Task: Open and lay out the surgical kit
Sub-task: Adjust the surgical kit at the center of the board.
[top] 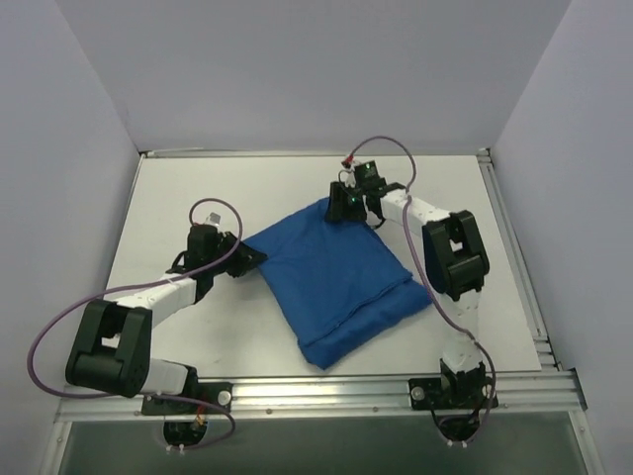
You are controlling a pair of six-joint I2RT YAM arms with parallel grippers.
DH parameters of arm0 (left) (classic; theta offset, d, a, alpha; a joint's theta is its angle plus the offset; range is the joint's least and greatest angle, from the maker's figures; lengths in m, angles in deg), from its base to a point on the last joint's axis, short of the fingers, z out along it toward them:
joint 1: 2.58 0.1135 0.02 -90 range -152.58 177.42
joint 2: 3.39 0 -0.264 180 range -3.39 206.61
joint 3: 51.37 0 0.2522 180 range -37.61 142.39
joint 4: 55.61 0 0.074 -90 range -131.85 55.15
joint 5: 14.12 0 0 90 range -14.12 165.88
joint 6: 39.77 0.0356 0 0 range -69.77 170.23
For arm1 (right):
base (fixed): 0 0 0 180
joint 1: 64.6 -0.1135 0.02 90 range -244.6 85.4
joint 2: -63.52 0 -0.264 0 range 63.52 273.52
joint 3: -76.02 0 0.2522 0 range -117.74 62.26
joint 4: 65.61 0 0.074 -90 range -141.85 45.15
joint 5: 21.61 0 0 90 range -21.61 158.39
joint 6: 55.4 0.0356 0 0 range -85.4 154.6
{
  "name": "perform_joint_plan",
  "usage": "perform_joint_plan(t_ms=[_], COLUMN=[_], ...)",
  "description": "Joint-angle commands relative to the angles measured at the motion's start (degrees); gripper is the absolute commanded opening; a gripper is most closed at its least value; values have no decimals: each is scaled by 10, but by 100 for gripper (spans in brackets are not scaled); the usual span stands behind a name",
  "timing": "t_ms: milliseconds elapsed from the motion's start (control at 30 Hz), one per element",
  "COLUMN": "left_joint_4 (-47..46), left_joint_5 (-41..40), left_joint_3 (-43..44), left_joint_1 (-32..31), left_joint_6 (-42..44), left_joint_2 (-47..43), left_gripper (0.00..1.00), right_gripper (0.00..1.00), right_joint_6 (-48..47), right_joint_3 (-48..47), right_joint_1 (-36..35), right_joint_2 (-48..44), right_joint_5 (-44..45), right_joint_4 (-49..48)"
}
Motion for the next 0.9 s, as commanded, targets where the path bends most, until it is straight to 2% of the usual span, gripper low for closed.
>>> perform_joint_plan(t_ms=[0, 67, 100, 133, 167, 200, 233, 267, 333, 367, 467, 533, 567, 633, 667, 733, 767, 833, 867], left_joint_4=[2, 12, 19, 36, 88, 119, 156, 214, 272, 333, 406, 395, 359, 337, 333, 342, 350, 357, 360], left_joint_5=[11, 1, -14, -27, -42, -57, -89, -103, -143, -155, -183, -160, -121, -97, -102, -141, -161, -204, -210], left_joint_3=[-41, -46, -52, -54, -54, -52, -49, -45, -23, -12, 25, 39, 45, 71, 117, 175, 237, 300, 330], left_joint_1=[-59, -82, -87, -93, -99, -99, -100, -100, -105, -107, -114, -123, -126, -158, -179, -236, -294, -340, -371], left_joint_6=[-17, -19, -17, -8, -2, 12, 19, 27, 56, 65, 89, 114, 124, 154, 169, 218, 237, 278, 289], left_joint_2=[25, 12, -12, -30, -51, -101, -129, -160, -248, -303, -382, -402, -395, -358, -304, -244, -177, -106, -36], left_gripper=[2, 4, 9, 28, 39, 49, 64, 72, 91, 92, 93, 93, 93, 95, 95, 95, 96, 96, 96], right_gripper=[57, 65, 78, 89, 97, 100, 100, 100, 100, 100, 100, 100, 100, 100, 100, 100, 99, 96, 92], right_joint_6=[-21, -20, -22, -22, -21, -20, -16, -14, 1, 12, 55, 80, 104, 125, 140, 155, 160, 171, 173], right_joint_3=[-112, -193, -216, -238, -271, -283, -292, -302, -302, -278, -191, -105, -75, 29, 69, 173, 201, 267, 285], right_joint_1=[-45, -46, -42, -30, -22, -12, 14, 29, 59, 88, 134, 151, 159, 182, 190, 219, 223, 249, 252], right_joint_2=[84, 103, 111, 118, 118, 112, 105, 96, 56, 37, -61, -126, -145, -206, -231, -306, -331, -397, -416], right_joint_5=[-4, 1, 5, 9, 17, 36, 45, 53, 82, 96, 108, 117, 122, 123, 121, 118, 121, 133, 135], right_joint_4=[41, 76, 86, 98, 120, 129, 137, 153, 178, 179, 144, 144, 155, 140, 128, 102, 99, 97, 98])
